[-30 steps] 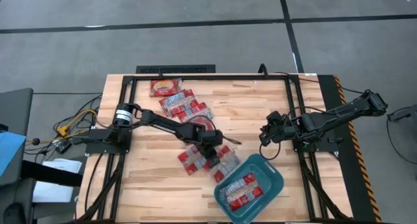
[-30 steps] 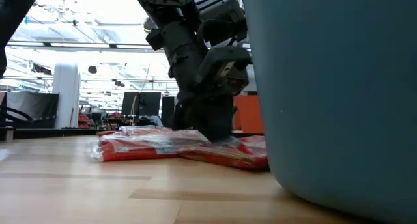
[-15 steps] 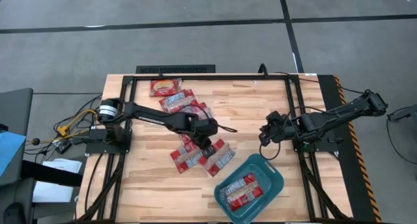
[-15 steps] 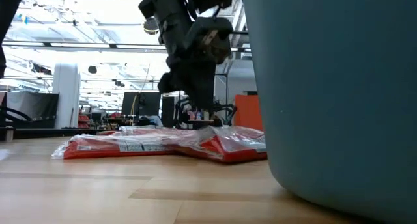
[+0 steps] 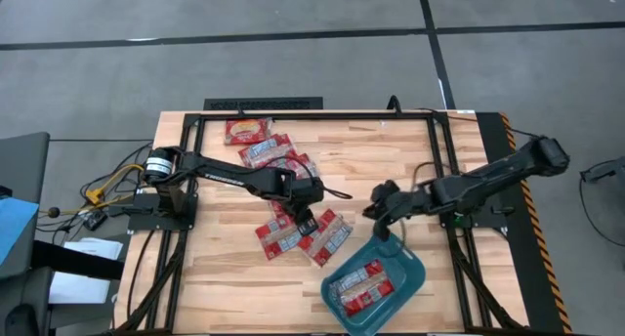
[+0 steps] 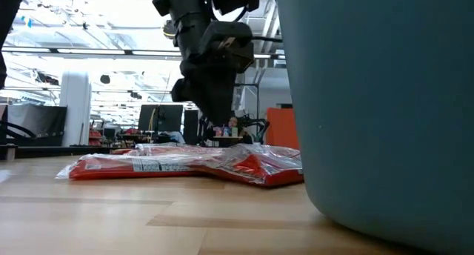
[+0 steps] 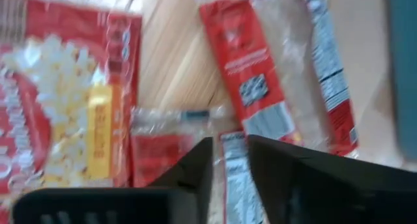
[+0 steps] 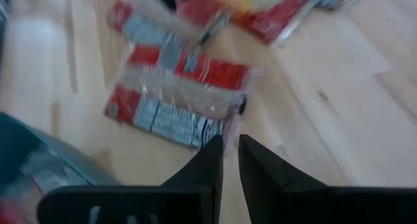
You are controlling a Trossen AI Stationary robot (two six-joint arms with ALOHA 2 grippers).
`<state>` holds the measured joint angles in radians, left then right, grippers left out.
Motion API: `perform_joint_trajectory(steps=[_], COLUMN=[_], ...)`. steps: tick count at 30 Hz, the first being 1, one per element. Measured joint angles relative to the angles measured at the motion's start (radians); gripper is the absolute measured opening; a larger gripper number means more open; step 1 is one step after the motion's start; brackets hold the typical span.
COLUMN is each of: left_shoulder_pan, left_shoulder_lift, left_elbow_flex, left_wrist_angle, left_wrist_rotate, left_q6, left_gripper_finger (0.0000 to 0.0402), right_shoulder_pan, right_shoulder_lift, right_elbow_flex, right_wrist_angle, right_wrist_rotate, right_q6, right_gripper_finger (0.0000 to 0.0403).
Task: Sort popcorn bags into baskets
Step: Put the popcorn bag into the blue container
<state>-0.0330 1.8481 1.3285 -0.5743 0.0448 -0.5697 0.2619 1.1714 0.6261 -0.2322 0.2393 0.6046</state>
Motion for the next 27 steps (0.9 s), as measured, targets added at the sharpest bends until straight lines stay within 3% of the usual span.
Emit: perform_joint_trajectory(steps=[6,10,16,22,27], left_shoulder_pan=[0.005,0.012,0.014,0.019,0.026], left_shoulder_lift=[0.000,0.002,0.003,0.003,0.003], left_elbow_flex=[0.000,0.001,-0.038,-0.124,-0.158], left_wrist_angle=[0.000,0.010,0.120,0.221,0.321], left_wrist_rotate=[0.023,0.030,0.006,0.031,0.129], left_q6=[-0.010,0.020,0.019,-0.011,-0.047], left_gripper_finger=[0.0203,0.0240,0.0241,0.0221,0.0218], right_shoulder_pan=[0.000,0.001,0.001,0.014,0.013], right_shoulder_lift=[0.230,0.336,0.470,0.575,0.600], right_elbow_flex=[0.158,0.277,0.394,0.413,0.415], right_wrist_angle=[-0.003,-0.059,-0.197,-0.224,-0.236], right_wrist_rotate=[-0.088,-0.112,-0.123,-0.190,-0.205], right_q6=[-0.158,-0.253,-0.281,-0.292,-0.285], right_gripper_finger=[0.0033,0.0008,0.0024,0.0007,0.0018])
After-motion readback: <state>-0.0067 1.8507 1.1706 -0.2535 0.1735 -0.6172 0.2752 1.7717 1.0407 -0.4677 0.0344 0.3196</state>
